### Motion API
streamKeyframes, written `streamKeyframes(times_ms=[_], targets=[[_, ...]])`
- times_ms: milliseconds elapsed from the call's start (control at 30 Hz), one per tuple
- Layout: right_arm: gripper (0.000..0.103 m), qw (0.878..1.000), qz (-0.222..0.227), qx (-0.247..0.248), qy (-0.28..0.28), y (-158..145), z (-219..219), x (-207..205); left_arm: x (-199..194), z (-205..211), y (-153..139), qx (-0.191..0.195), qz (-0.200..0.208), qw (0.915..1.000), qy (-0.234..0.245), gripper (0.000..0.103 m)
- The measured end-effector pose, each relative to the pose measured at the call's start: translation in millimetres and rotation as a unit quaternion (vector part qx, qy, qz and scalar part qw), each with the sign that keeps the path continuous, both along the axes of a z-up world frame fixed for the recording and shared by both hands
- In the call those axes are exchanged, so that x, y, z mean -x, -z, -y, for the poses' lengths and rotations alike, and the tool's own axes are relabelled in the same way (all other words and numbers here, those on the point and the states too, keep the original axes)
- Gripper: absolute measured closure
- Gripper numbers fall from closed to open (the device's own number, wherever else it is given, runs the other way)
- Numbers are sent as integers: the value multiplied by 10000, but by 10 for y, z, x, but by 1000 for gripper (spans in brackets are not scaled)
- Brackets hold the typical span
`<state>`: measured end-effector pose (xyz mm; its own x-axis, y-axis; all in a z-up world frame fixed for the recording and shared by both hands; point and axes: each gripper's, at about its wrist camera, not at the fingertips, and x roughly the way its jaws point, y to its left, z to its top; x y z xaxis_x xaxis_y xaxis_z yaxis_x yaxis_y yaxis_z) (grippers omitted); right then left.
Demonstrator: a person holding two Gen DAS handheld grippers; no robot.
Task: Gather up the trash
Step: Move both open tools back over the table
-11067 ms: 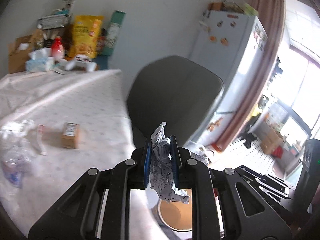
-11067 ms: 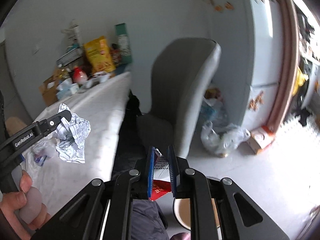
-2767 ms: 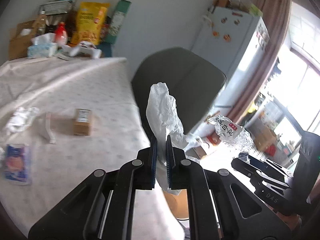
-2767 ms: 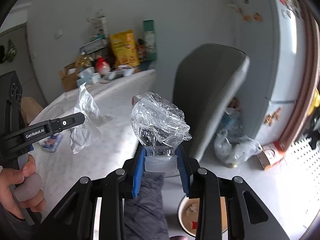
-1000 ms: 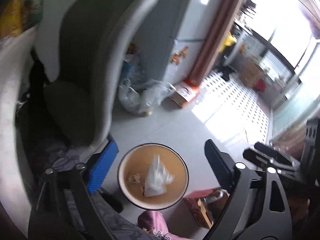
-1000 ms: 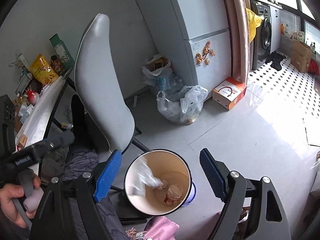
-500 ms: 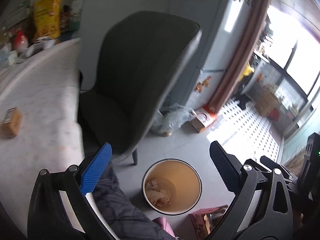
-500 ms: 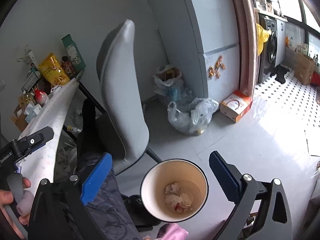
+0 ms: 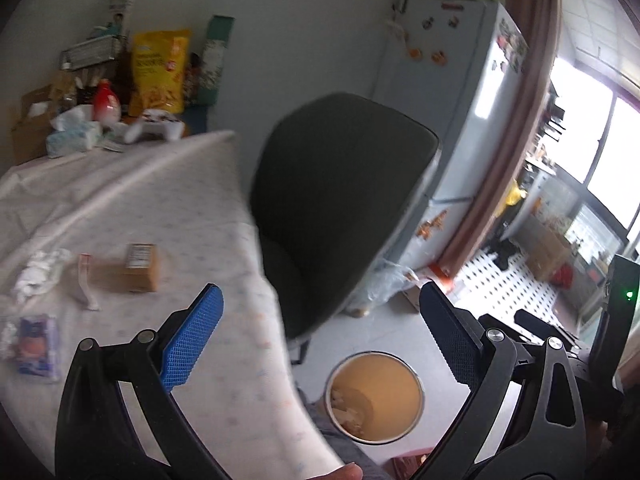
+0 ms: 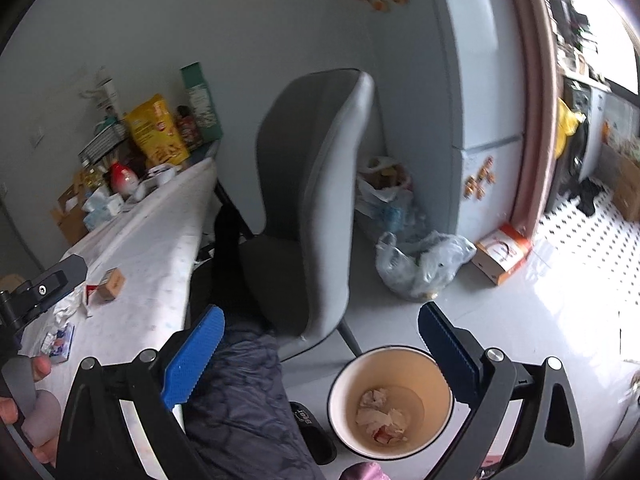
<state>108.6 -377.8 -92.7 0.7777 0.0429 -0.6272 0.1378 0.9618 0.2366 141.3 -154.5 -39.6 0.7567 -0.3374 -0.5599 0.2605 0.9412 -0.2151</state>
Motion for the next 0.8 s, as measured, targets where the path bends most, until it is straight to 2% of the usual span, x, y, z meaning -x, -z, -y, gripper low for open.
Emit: streamKeyframes(times_ms=[433, 800], targets=[[8, 9964, 205, 90, -812, -257, -840, -81, 231, -938, -76, 210, 116, 9960, -862, 6], [8, 9891, 173, 4, -1460, -232, -1487, -146, 389, -1654, 7, 234, 36, 9882, -1516, 6]])
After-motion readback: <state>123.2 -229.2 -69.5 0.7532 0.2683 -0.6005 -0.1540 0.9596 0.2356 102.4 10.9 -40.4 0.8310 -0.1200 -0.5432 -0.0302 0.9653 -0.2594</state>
